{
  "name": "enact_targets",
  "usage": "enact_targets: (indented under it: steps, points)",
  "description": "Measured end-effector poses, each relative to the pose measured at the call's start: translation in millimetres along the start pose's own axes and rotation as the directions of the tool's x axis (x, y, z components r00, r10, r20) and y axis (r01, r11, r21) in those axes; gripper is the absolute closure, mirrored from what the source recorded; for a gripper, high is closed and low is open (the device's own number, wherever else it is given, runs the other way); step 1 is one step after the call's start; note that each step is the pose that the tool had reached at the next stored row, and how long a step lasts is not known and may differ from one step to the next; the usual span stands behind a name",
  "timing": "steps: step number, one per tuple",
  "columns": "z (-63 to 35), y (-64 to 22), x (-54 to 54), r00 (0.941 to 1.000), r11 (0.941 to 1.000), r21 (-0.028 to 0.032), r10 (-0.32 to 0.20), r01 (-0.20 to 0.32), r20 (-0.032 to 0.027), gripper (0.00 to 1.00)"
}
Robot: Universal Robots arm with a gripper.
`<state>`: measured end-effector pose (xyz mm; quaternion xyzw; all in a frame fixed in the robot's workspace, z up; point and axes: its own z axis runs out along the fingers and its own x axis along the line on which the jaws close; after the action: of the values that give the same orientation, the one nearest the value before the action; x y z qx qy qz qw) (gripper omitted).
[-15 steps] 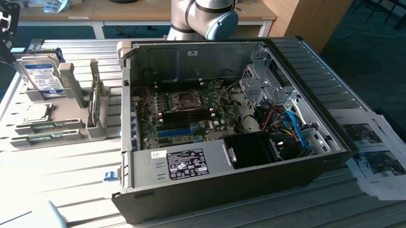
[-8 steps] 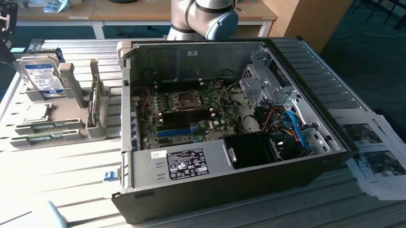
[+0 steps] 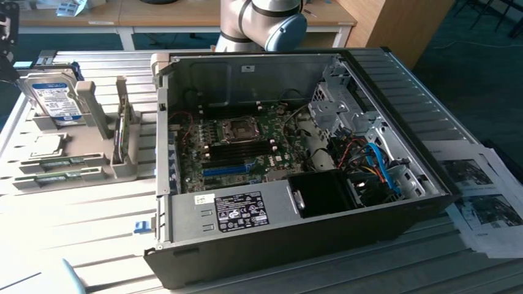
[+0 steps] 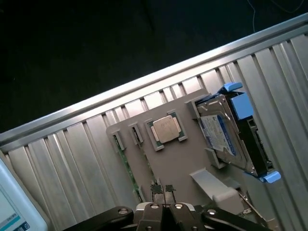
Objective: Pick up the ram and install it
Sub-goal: 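Pick up the ram and move it above insertion slot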
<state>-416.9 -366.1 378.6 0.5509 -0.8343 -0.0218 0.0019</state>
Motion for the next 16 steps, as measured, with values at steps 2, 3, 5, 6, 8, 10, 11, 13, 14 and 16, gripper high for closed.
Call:
enact_targets:
  steps: [2, 3, 5, 6, 8, 10, 11, 13, 14, 16]
  points:
    - [0.0, 0.0, 0.0, 0.9997, 0.9997, -0.0006, -0.026, 0.026, -0.001, 0.9]
    - [0.0, 0.1, 0.0, 0.9993, 0.9993, -0.0009, -0.039, 0.039, -0.0015, 0.9]
    - [0.0, 0.0, 0.0, 0.9979, 0.9979, -0.0014, -0.064, 0.064, -0.0024, 0.9]
    - [0.0, 0.0, 0.0, 0.9969, 0.9969, -0.0018, -0.078, 0.078, -0.003, 0.9]
    - [0.0, 0.0, 0.0, 0.9945, 0.9945, -0.0024, -0.105, 0.105, -0.0039, 0.9]
    - [0.0, 0.0, 0.0, 0.9914, 0.9914, -0.0031, -0.131, 0.131, -0.0048, 0.9]
    - [0.0, 0.0, 0.0, 0.9896, 0.9896, -0.0034, -0.144, 0.144, -0.0053, 0.9]
    - [0.0, 0.0, 0.0, 0.9857, 0.9857, -0.0041, -0.169, 0.169, -0.0062, 0.9]
    - [0.0, 0.0, 0.0, 0.9833, 0.9833, -0.0045, -0.182, 0.182, -0.0067, 0.9]
    - [0.0, 0.0, 0.0, 0.9783, 0.9783, -0.0052, -0.207, 0.207, -0.0075, 0.9]
